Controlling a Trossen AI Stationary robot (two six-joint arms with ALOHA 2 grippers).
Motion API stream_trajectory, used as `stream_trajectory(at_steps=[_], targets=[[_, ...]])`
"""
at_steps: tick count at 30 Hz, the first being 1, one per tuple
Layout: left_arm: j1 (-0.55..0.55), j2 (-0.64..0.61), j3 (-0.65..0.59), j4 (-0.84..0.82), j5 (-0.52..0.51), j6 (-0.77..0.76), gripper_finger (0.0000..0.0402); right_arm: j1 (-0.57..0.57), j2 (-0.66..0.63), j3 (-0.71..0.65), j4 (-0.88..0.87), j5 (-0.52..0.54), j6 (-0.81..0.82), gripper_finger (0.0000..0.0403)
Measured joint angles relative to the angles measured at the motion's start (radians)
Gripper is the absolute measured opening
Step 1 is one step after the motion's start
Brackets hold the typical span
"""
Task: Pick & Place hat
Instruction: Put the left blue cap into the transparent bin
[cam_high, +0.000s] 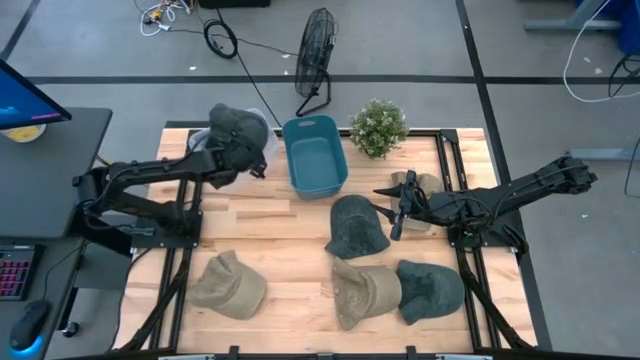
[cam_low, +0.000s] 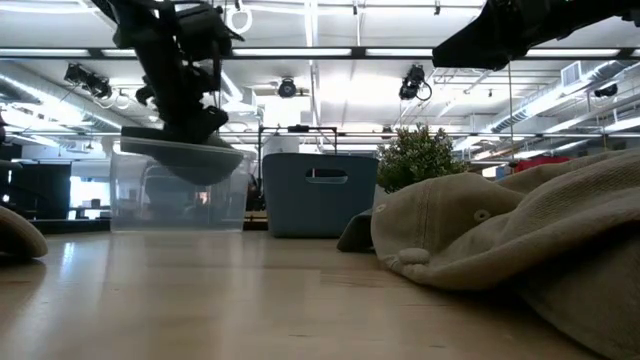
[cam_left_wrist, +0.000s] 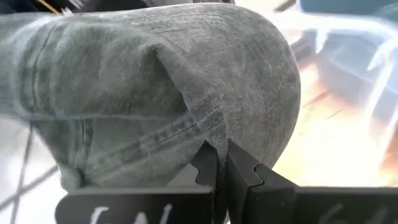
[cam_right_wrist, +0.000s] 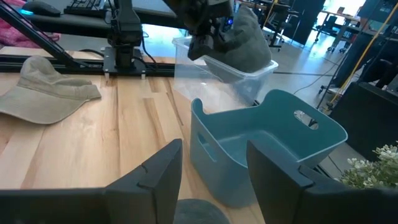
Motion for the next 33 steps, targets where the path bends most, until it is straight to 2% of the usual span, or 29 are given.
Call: stream_trajectory(at_steps=[4, 9, 22, 27, 33], targets=[[0.054, 0.0, -0.009, -0.013, 0.046, -0.024, 0.001, 0.0, 0.0, 0.0, 0.0, 0.0, 0.0, 0.0185], [0.109, 0.0, -0.01, -0.03, 0.232, -0.018, 0.0023, 0.0, 0.0, 0.0, -0.002, 0.0, -0.016, 0.0185], [0.14, 0.0, -0.007, -0.064, 0.318, 0.018, 0.0133, 0.0, 0.0, 0.0, -0.002, 0.0, -0.016, 0.0185], [0.108, 0.0, 0.094, -0.187, 0.363, 0.015, 0.0161, 0.0, 0.0, 0.0, -0.002, 0.0, -0.006, 0.0185], [0.049, 0.0, 0.255, -0.315, 0.369, -0.019, 0.0167, 0.0, 0.0, 0.0, -0.001, 0.0, 0.0, 0.0185]])
